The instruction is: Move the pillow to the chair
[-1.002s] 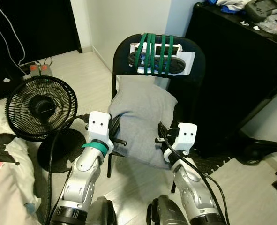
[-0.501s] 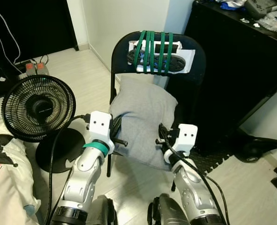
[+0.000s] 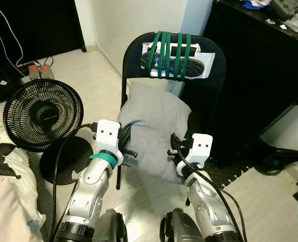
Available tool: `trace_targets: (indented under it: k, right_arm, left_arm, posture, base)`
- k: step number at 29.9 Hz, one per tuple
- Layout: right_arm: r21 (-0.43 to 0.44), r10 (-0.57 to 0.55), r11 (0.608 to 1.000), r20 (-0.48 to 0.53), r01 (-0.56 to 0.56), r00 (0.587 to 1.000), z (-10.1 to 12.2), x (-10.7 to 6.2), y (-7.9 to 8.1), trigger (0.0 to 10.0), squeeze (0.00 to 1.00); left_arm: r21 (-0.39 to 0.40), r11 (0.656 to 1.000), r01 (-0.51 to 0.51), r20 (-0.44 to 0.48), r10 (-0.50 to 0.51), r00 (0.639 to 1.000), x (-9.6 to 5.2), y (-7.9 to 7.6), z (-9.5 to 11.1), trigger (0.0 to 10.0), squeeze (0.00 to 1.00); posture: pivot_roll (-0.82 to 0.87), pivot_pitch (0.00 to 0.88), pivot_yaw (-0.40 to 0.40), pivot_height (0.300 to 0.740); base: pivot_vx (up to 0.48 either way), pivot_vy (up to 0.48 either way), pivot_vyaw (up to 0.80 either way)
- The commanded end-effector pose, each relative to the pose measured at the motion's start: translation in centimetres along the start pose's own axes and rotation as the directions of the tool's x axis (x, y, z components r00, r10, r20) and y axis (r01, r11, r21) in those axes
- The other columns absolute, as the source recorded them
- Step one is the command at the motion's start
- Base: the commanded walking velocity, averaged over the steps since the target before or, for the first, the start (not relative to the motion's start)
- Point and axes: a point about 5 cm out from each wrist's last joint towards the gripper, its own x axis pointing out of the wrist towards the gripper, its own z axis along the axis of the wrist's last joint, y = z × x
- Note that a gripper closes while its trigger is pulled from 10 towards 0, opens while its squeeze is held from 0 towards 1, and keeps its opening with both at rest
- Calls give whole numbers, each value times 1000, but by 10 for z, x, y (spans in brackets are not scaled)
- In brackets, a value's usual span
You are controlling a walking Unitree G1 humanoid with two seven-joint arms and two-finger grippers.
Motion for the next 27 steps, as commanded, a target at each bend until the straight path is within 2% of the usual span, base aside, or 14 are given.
trace_targets:
  k: [1,20,27]
  right_arm:
    - [25,5,1000,-5,-5,1000,-3,-2,8,10000,0]
    - [2,-11,1000,-11,11,1000,-3,-1,5,10000,0]
    - [9,4,1000,-10,-4,1000,-2,-1,6,10000,0]
  left_arm:
    - [-1,1000,22,14,-22,1000,1,-6,2,10000,0]
    - [-2,1000,16,14,-16,1000,1,-6,1,10000,0]
    - [-3,1000,12,15,-12,1000,0,-5,1,10000,0]
  posture:
    - [-30,86,68,645]
    - [-31,84,62,645]
    - [-29,85,59,660]
  base:
    - [0,0,0]
    - [0,0,0]
    - [0,0,0]
